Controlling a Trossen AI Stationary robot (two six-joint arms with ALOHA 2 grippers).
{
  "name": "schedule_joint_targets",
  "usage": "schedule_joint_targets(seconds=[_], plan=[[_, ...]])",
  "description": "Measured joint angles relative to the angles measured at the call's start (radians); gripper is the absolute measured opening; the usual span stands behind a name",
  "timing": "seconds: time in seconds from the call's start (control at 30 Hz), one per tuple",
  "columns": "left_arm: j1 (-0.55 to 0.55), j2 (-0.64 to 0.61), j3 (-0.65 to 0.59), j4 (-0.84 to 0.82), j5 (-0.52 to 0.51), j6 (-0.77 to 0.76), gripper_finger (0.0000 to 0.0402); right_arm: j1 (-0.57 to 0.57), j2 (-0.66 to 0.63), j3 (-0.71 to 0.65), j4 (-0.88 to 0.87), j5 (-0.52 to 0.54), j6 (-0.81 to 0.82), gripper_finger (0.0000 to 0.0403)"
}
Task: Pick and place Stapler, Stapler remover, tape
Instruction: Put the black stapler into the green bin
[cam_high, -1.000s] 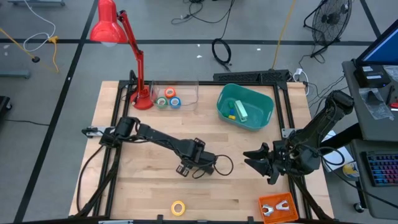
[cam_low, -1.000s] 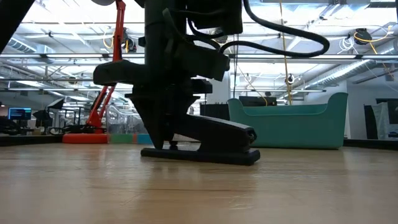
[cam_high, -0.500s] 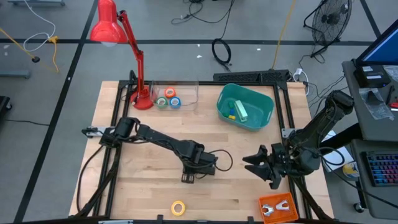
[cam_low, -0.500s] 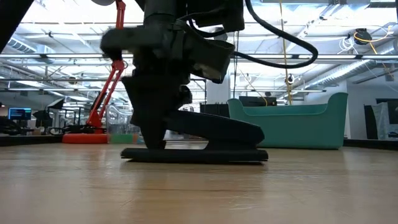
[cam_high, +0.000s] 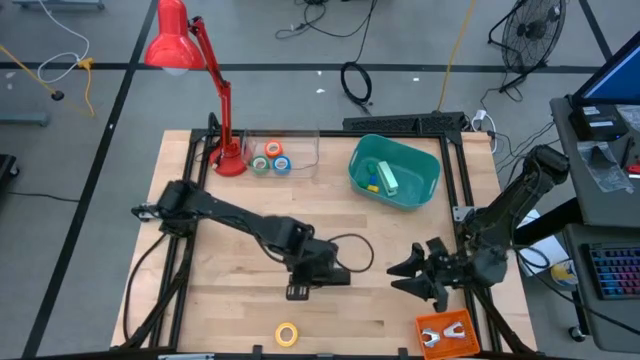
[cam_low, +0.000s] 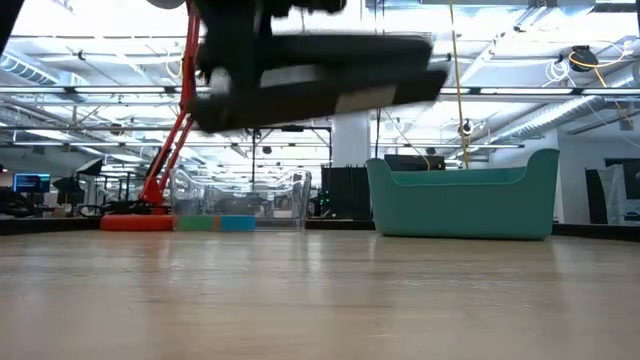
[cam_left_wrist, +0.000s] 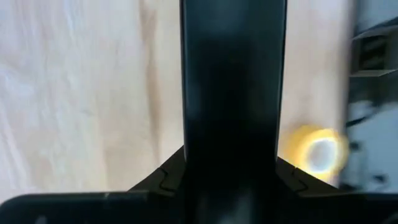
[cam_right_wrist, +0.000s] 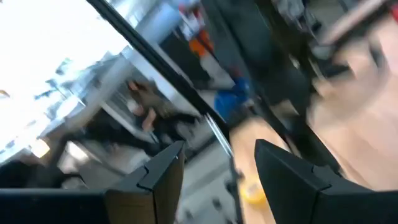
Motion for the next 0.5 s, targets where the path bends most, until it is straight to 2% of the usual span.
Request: schedule_joint_targets(seconds=[0.07, 0.17, 0.27, 0.5], plan=[[0.009, -0.032, 0.000, 0.042, 0.058, -0.032, 0.0124, -0.022, 0.000, 0.000, -0.107, -0.047, 0.081, 0.0192], [0.033, -0.052, 0.000, 0.110, 0.210, -0.086, 0.0124, -0.080, 0.001, 0.000, -0.249, -0.195, 0.199, 0.0192], [0.044, -0.053, 0.000, 0.164, 0.325, -0.137, 0.0124, -0.146, 0.001, 0.000, -0.274, -0.321, 0.248, 0.0192], [0.042, -0.053, 0.000, 0.205, 0.340, -0.168, 0.0124, -0.282, 0.001, 0.000, -0.245, -0.521, 0.199, 0.0192]])
